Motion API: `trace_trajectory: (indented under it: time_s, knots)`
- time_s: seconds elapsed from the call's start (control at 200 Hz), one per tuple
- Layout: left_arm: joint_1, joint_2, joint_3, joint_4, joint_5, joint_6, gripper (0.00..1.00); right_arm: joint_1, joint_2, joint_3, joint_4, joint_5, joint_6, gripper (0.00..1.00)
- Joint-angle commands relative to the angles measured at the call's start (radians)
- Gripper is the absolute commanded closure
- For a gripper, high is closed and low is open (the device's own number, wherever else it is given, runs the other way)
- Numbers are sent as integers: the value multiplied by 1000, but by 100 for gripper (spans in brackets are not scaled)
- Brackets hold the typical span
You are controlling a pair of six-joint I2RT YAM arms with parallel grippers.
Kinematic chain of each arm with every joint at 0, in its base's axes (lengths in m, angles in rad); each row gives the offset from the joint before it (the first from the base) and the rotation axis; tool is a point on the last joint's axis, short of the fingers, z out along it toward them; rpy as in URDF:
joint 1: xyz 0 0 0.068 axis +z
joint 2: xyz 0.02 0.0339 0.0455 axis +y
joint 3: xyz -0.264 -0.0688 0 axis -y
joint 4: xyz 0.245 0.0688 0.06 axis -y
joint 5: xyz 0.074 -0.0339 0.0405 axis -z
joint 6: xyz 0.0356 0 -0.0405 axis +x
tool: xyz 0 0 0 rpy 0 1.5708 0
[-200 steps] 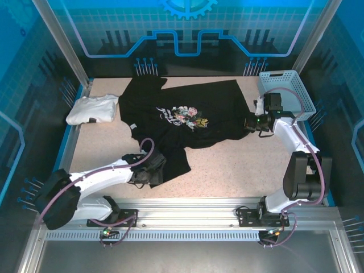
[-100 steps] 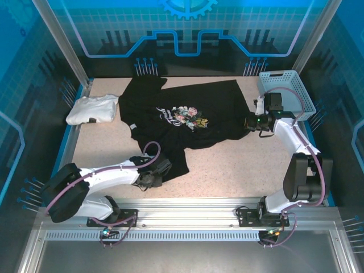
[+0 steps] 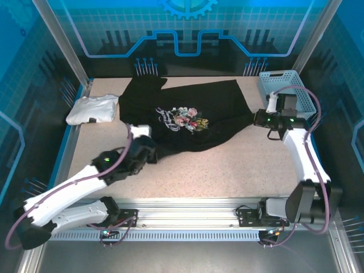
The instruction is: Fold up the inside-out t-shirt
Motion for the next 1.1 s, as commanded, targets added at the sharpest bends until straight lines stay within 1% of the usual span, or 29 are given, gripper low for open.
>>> trace_trajectory:
  time_s: [0.0, 0.09, 0.245, 0.275, 0.335, 0.4, 0.43, 0.48, 0.52, 0.555, 0.58, 0.615, 0.66, 0.685, 0.71, 0.805, 0.88, 0.995, 1.095]
  knots:
    - [5, -74, 178, 53, -208, 294, 100, -20, -140, 113, -28, 8, 16, 100]
    - [5, -95, 352, 87, -205, 451, 100, -27, -226, 229, -103, 40, 18, 100]
    - [3, -99, 637, 119, -151, 596, 100, -30, -346, 454, -210, 69, 9, 100]
    - [3, -95, 677, 130, -137, 622, 100, -30, -357, 505, -236, 73, 4, 100]
    - [2, -81, 741, 174, -144, 685, 100, -30, -369, 608, -287, 82, -8, 100]
    - [2, -52, 778, 244, -188, 778, 100, -30, -370, 692, -321, 90, -24, 100]
    - [3, -31, 781, 291, -229, 834, 100, -30, -368, 721, -329, 95, -27, 100]
    - [6, 9, 781, 379, -303, 928, 100, -30, -359, 743, -325, 97, -31, 100]
    - [26, 43, 785, 422, -331, 968, 100, -29, -344, 747, -314, 94, -36, 100]
    - [79, 73, 801, 400, -308, 931, 100, -31, -325, 742, -303, 94, -40, 100]
    - [143, 99, 827, 334, -266, 863, 100, -31, -307, 738, -295, 95, -46, 100]
    - [277, 148, 883, 210, -166, 739, 100, -30, -278, 730, -282, 101, -54, 100]
    - [462, 218, 935, 86, 10, 591, 100, -30, -237, 712, -254, 110, -66, 100]
    - [533, 259, 949, 56, 83, 547, 100, -30, -212, 705, -238, 112, -72, 100]
    - [575, 300, 953, 51, 122, 531, 100, -30, -187, 695, -219, 112, -76, 100]
    - [625, 436, 980, 86, 172, 536, 100, -29, -76, 679, -127, 97, -98, 100]
    - [653, 543, 1054, 115, 211, 538, 100, -28, 16, 687, -57, 81, -105, 100]
    - [679, 725, 1259, 97, 241, 556, 100, -24, 161, 751, 2, 57, -99, 100]
    - [679, 853, 1466, 30, 255, 574, 100, -21, 247, 829, -11, 40, -108, 100]
